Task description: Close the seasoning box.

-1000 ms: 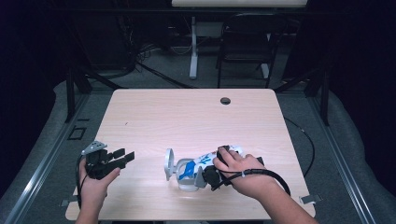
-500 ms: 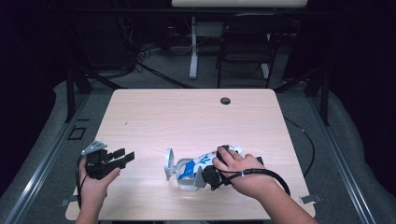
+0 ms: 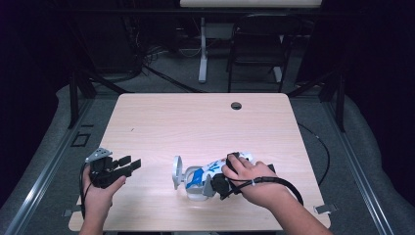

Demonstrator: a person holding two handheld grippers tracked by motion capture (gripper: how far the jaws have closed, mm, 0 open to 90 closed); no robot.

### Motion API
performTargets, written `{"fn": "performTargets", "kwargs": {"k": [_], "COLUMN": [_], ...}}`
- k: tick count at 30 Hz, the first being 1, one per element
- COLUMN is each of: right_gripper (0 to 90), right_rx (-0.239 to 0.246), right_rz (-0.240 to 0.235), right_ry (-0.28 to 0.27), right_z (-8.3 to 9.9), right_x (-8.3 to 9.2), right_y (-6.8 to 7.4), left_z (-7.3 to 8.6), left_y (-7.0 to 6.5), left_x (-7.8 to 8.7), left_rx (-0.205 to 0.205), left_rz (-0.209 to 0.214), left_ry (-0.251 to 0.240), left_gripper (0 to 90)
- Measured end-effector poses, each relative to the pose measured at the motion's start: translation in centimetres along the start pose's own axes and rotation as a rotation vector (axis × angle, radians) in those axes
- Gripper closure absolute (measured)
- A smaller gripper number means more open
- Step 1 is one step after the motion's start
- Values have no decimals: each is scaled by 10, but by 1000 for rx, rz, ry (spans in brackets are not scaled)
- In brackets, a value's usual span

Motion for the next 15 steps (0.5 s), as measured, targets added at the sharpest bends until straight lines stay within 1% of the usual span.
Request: {"fn": "performTargets", "kwargs": {"k": [5,10,15], "right_gripper": [466,469,470], "right_rx": [-1,5,4], "right_rz": [2,4,4], "right_ry": [-6,0,-2], "right_z": [0,0,0], "right_x": [0,0,1], "right_y": [0,-1,0], "left_z": [0,1,1], "left_y": [1,0,0], "left_x": [0,0,0], "left_rx": [3,5,7], "left_rz": [-3,2,1], "left_ry": [0,8,5], "left_gripper": [486,487,487]}}
Point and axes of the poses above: each handheld gripper's, and its own axes: x roughly backward along the jaws, z roughly out of its underside, y roughly to its left, the point moved 10 cm from there along -x, roughly forward along the jaws, and after that the axes turned 5 degrees about z, right-handed, at the moved point
